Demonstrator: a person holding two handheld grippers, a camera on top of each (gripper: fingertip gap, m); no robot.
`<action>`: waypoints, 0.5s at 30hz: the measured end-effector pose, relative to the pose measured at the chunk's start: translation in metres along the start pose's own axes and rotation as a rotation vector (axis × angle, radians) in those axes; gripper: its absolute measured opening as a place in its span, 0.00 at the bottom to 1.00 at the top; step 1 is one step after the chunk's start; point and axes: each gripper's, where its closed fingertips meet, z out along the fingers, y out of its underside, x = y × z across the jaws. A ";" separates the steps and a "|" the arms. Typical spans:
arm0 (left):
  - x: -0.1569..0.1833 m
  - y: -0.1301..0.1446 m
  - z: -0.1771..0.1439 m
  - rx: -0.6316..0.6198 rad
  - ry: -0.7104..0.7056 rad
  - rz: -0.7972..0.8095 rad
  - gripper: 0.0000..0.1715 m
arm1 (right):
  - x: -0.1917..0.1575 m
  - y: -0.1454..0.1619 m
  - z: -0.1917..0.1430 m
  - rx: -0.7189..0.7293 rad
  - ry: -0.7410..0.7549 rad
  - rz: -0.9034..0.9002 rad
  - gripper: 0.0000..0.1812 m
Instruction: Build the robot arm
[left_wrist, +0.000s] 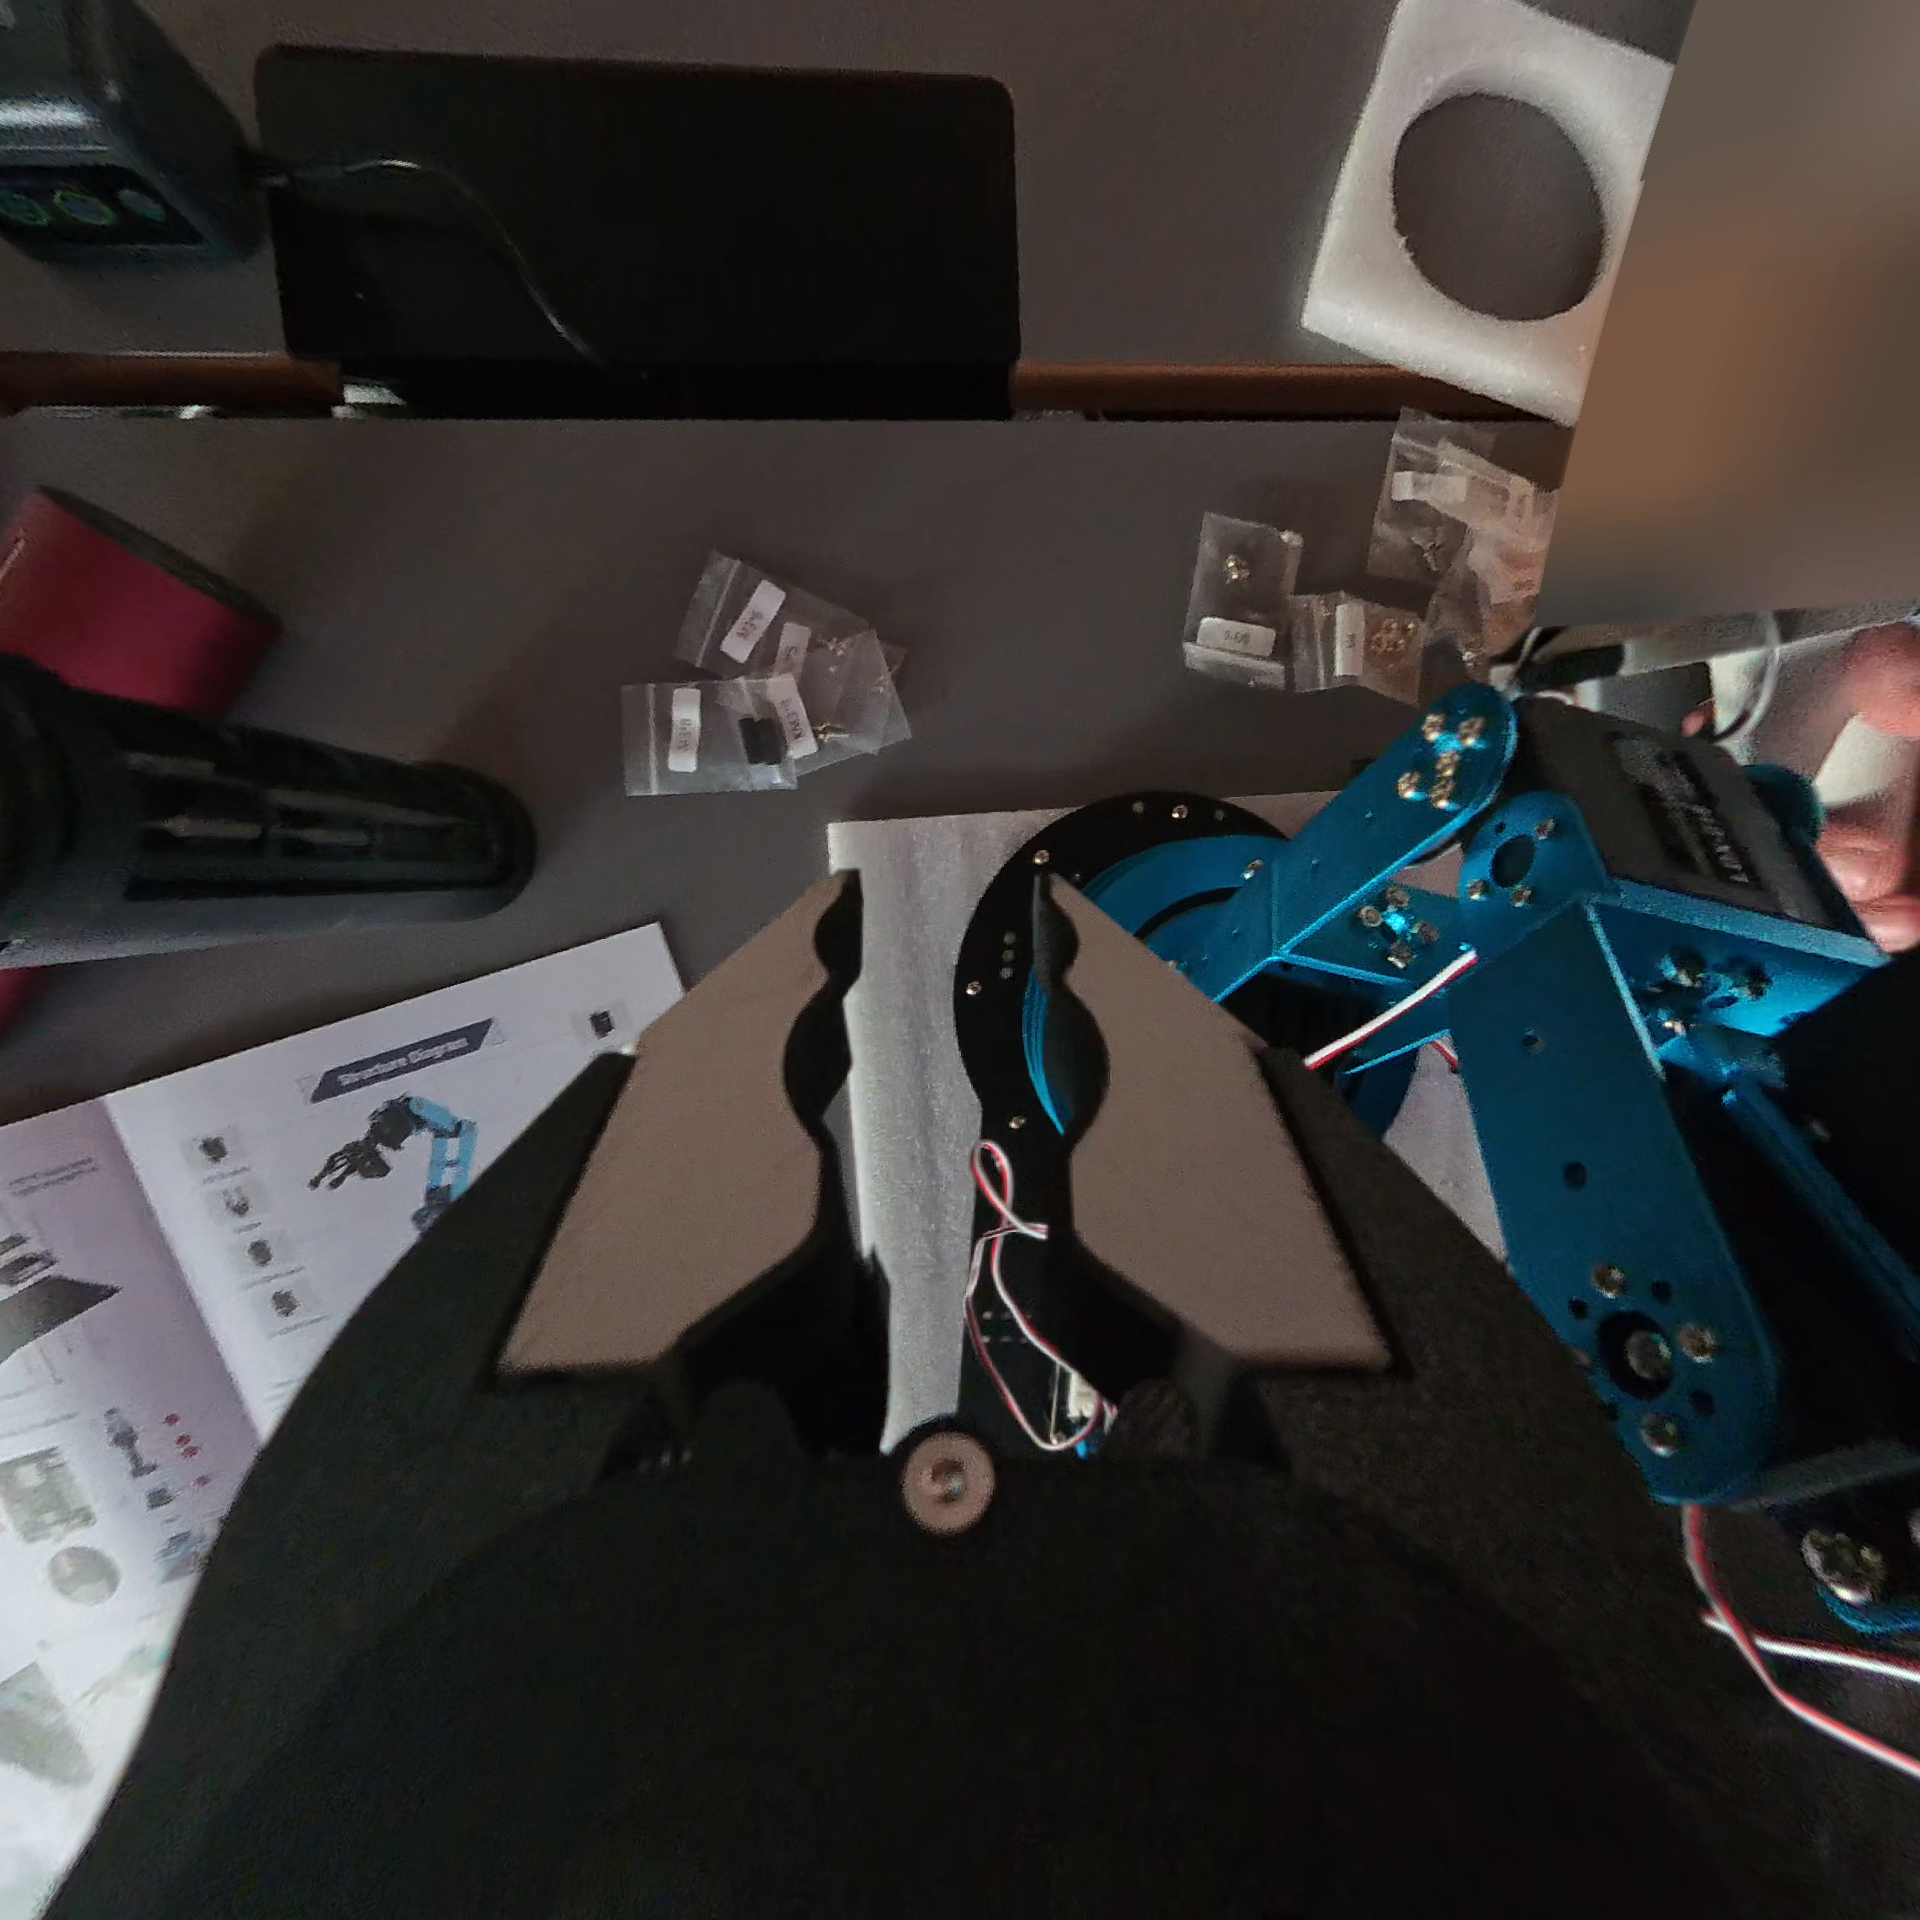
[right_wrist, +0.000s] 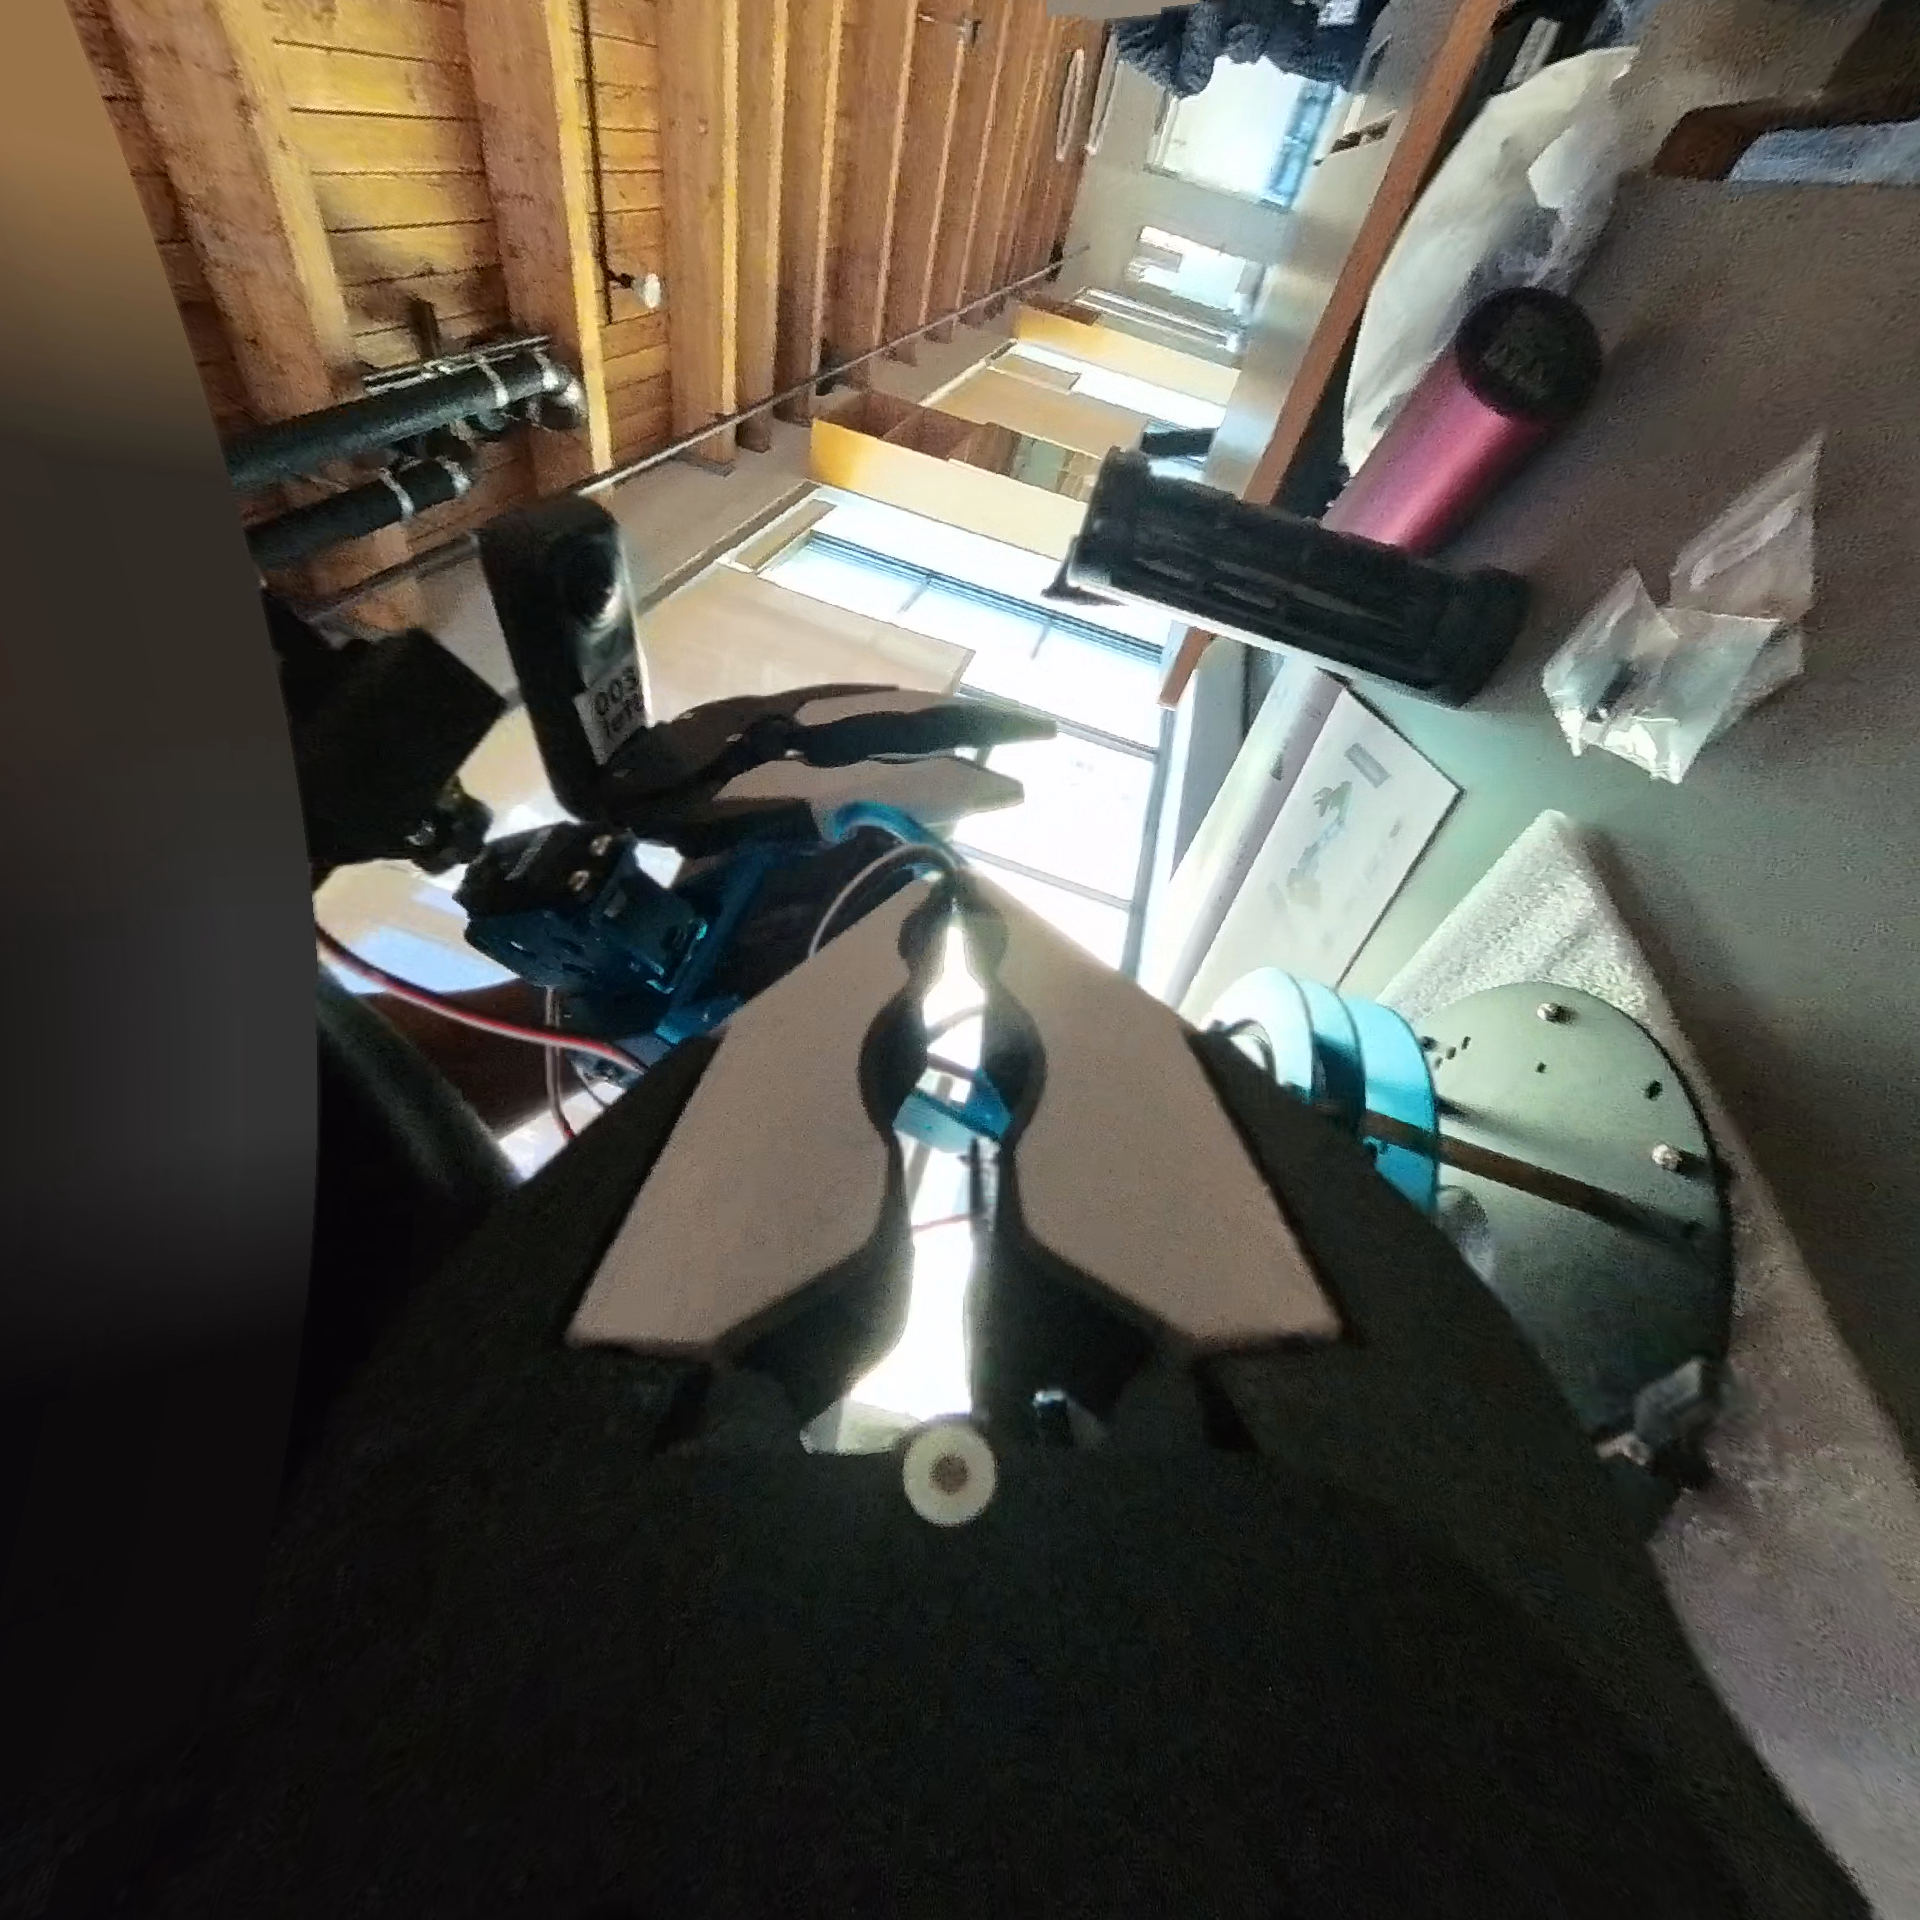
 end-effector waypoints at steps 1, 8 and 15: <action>0.004 0.000 0.001 0.001 0.022 -0.005 0.18 | -0.002 0.000 0.001 0.016 -0.034 0.011 0.00; 0.048 -0.029 -0.012 -0.029 0.488 -0.270 0.18 | -0.023 -0.031 -0.020 0.049 -0.083 -0.058 0.00; 0.092 -0.026 -0.022 -0.361 0.905 -0.493 0.22 | -0.020 -0.003 -0.017 -0.274 -0.183 0.211 0.00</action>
